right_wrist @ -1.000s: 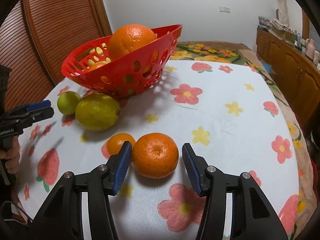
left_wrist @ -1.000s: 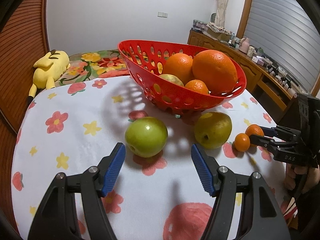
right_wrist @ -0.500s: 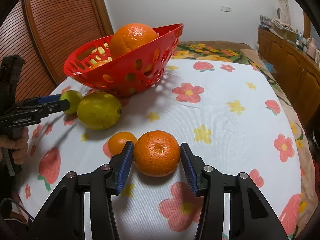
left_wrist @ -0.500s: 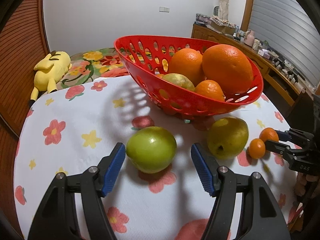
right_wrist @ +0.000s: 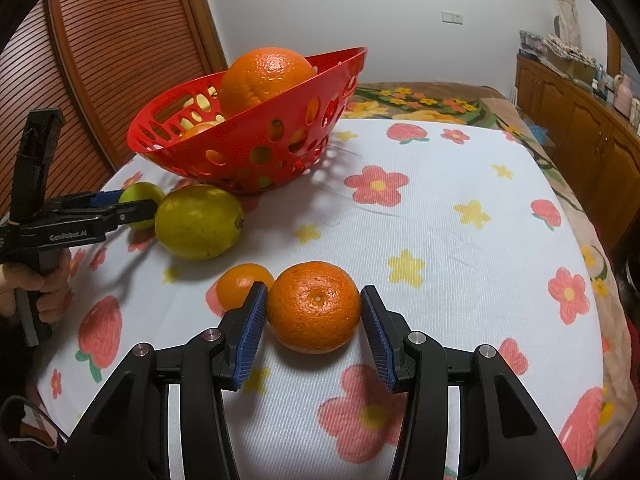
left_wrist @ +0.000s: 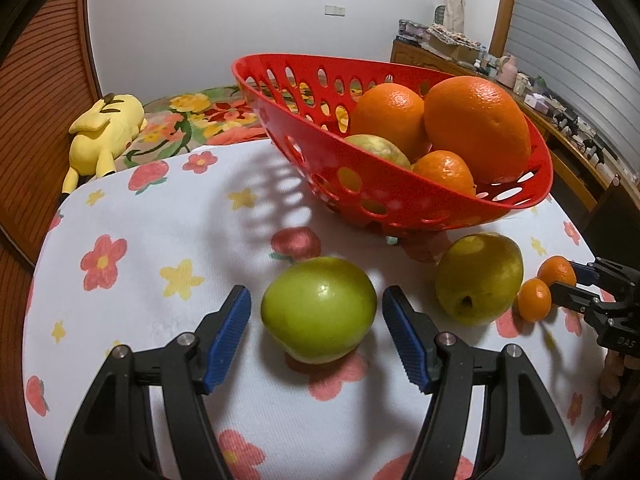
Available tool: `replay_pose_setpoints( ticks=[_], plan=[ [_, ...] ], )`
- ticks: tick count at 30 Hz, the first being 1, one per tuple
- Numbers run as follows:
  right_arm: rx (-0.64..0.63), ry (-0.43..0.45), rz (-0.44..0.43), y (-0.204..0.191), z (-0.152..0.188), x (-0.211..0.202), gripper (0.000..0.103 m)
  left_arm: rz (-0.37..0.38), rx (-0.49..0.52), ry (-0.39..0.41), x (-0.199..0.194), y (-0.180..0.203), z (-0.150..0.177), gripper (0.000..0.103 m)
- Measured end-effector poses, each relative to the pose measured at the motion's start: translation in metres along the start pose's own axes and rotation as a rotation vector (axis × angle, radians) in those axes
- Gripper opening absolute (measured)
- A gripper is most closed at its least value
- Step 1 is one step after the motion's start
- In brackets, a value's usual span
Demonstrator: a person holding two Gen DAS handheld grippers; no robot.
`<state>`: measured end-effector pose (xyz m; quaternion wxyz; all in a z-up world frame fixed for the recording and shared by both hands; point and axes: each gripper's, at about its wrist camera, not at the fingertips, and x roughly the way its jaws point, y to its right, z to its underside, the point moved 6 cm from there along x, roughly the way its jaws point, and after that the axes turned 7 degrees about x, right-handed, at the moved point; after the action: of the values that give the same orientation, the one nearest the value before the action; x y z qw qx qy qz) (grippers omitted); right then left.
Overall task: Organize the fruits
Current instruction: 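Grasp the round green fruit with the left tool while the right tool grasps the mandarin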
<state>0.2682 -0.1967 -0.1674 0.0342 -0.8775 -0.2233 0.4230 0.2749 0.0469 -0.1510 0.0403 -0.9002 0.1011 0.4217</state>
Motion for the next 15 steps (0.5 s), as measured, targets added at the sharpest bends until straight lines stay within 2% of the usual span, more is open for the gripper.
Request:
replay_pose_setpoints(
  ticks=[8,12,15],
  plan=[
    [0.001,0.000,-0.001,0.0000,0.0000,0.0002,0.048,0.008,-0.010,0.010,0.0009,-0.0031,0.0021,0.068],
    [0.002,0.000,-0.001,0.0003,0.0001,0.0001,0.048,0.027,-0.013,0.029,-0.0017,-0.0030,0.0014,0.055],
    [0.001,0.000,0.000,0.0003,-0.0001,0.0002,0.048,0.001,-0.010,0.033,-0.0056,-0.0025,0.0016,0.055]
  ],
)
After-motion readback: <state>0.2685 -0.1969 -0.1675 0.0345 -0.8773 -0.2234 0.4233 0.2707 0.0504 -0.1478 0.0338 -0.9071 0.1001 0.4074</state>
